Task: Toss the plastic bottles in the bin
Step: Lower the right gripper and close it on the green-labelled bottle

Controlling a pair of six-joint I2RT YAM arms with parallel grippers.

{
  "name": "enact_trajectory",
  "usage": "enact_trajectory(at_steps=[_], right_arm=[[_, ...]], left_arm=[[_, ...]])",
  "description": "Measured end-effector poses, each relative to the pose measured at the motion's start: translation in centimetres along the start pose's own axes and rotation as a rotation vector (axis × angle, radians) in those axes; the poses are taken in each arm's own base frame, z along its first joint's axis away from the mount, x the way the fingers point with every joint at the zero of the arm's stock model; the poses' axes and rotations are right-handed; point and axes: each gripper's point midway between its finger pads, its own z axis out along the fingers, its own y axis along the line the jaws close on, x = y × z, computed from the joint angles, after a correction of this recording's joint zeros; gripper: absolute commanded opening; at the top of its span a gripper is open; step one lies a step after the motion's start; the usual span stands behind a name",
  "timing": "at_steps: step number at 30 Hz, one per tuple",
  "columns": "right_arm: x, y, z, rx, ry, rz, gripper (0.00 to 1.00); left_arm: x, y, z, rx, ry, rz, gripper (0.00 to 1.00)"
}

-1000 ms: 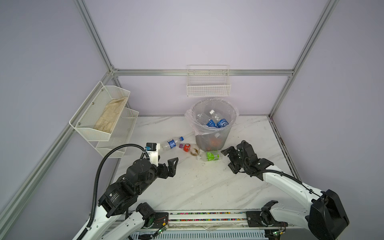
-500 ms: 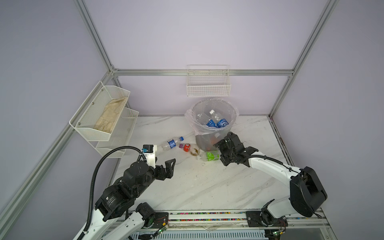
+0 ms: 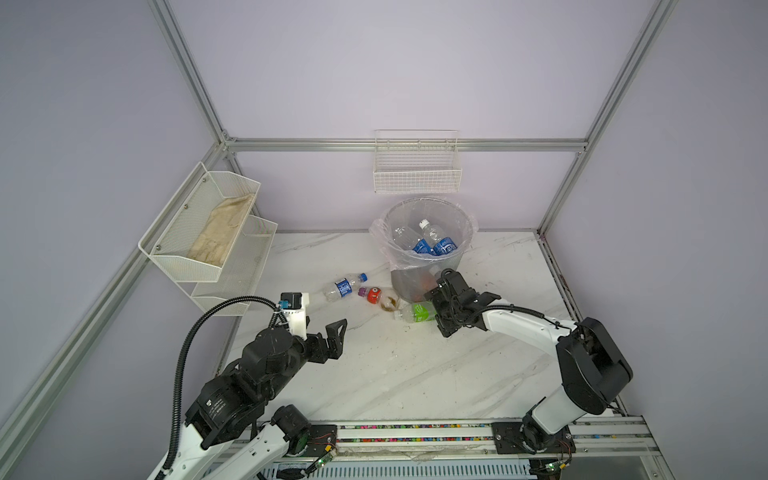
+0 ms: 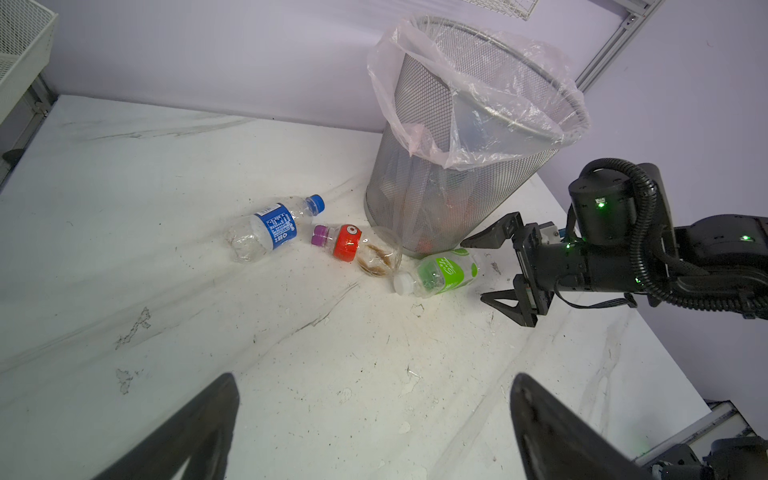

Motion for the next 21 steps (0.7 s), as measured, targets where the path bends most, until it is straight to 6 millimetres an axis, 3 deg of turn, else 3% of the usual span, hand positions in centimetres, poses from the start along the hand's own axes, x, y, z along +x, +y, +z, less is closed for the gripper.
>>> enact_trajectory(at_steps=[7,16,21], right_arm=[[-0.2,-0.9,2.2,0.056,-0.009,0.009,0.97],[-0.1,-0.6,3.7,0.074,-0.012,0.016,0.97],[0.0,-0.8,4.1,0.080,-0.005,0.017,0.88]], left_arm=[[0.2,0.3,-0.2,-0.011,0.002,0.002,1.00],[0.6,1.0,-0.8,-0.029,0.002,0.004,1.00],[0.5,1.2,-0.9,-0.034,-0.004,0.004,1.00]])
